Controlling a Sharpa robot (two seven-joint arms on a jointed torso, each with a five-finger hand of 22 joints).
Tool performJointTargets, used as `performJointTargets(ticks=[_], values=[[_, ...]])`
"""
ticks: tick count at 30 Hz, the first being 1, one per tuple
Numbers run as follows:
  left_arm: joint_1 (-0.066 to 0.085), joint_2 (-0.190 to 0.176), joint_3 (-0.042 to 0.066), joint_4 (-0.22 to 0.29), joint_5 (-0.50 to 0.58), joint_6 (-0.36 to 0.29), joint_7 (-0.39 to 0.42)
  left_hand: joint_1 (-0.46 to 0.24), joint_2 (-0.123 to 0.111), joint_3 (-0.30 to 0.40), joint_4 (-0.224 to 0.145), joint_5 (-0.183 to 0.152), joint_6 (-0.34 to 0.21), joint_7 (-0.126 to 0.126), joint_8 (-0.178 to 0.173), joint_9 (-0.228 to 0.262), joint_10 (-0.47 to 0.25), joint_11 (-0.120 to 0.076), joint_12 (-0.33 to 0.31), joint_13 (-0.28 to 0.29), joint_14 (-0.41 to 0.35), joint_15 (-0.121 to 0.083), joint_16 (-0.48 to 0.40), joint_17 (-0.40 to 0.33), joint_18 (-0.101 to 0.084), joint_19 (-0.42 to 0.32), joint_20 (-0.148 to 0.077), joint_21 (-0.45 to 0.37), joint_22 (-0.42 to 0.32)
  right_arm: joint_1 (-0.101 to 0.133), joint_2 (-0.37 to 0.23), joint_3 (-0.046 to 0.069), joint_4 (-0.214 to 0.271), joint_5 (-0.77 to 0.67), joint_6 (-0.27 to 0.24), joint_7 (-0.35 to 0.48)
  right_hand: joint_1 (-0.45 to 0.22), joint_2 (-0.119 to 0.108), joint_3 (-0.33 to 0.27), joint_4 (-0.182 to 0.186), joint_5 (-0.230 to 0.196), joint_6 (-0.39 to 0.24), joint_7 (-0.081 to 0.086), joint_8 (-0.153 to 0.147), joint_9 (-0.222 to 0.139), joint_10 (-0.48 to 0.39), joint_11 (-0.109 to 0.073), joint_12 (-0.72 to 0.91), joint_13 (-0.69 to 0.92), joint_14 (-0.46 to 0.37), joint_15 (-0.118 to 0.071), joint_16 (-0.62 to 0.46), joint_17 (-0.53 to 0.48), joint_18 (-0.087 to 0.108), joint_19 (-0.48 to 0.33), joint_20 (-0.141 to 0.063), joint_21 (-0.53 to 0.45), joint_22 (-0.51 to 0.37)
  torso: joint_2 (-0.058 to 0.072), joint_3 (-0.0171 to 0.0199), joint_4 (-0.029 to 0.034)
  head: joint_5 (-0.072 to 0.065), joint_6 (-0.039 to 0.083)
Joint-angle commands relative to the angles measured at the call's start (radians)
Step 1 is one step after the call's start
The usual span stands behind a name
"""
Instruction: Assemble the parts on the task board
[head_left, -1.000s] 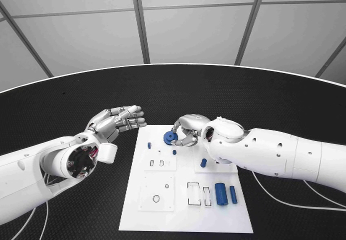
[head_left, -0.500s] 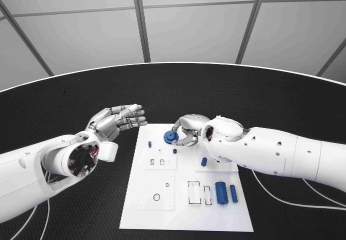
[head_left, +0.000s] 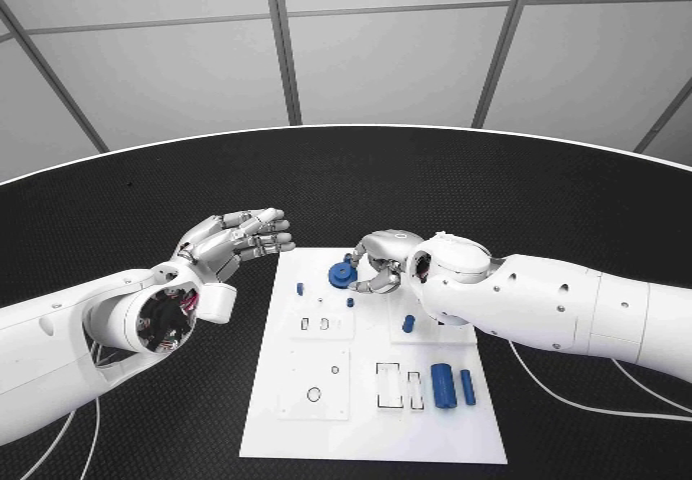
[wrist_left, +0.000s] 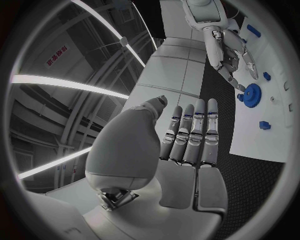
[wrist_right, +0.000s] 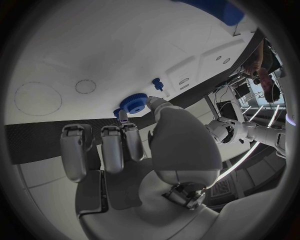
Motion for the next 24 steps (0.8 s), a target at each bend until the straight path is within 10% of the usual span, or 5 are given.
performJointTargets(ticks=[1, 11, 24], values=[[0.0, 0.0, 0.0, -0.001, 0.0, 0.0, 0.0, -0.007, -0.002, 0.006, 0.002, -0.007, -0.003, 0.025, -0.006, -0.001, 0.002, 0.002, -0.006, 0.0, -0.003, 0.001, -0.006, 0.001, 0.012, 0.005, 0.001, 0.004, -0.001, 0.0, -0.009, 0.0, 0.009, 0.0, -0.038, 0.005, 0.006, 0.0, 0.005, -0.001, -0.003, 0.008, -0.002, 0.003, 0.0, 0.03, -0.008, 0.005, 0.184, 0.1, -0.009, 0.004, 0.248, -0.015, 0.106, -0.009, 0.003, 0.263, 0.0, 0.0003, 0.0, -0.003, 0.005], [0.0, 0.007, 0.0, -0.015, 0.0, 0.006, 0.001, -0.007, -0.002, 0.006, 0.002, -0.007, -0.003, 0.025, -0.006, -0.001, 0.002, 0.002, -0.006, 0.0, -0.003, 0.001, -0.006, 0.001, 0.012, 0.005, 0.001, 0.004, -0.001, 0.0, -0.148, -0.001, 0.107, 0.188, -0.244, 0.158, 0.042, -0.014, 0.04, -0.016, -0.004, 0.042, -0.002, 0.006, -0.007, 0.032, -0.009, 0.006, 0.185, 0.098, -0.015, 0.001, 0.24, -0.015, 0.106, -0.017, 0.003, 0.263, -0.005, 0.0001, -0.007, -0.009, 0.017], [-0.001, 0.026, 0.0, -0.035, 0.0, 0.021, 0.003, -0.008, -0.004, 0.008, 0.002, -0.007, -0.003, 0.025, -0.006, -0.001, 0.003, 0.002, -0.007, 0.0, -0.003, 0.001, -0.006, 0.002, 0.012, 0.005, 0.001, 0.004, -0.001, 0.0, -0.392, -0.002, 0.144, 0.471, -0.297, 0.377, 0.16, -0.071, 0.078, -0.084, -0.059, 0.108, -0.014, 0.03, -0.015, 0.028, -0.02, -0.001, 0.178, 0.097, -0.029, -0.002, 0.233, -0.015, 0.106, -0.029, 0.003, 0.263, -0.016, 0.0095, -0.0271, -0.032, 0.04]])
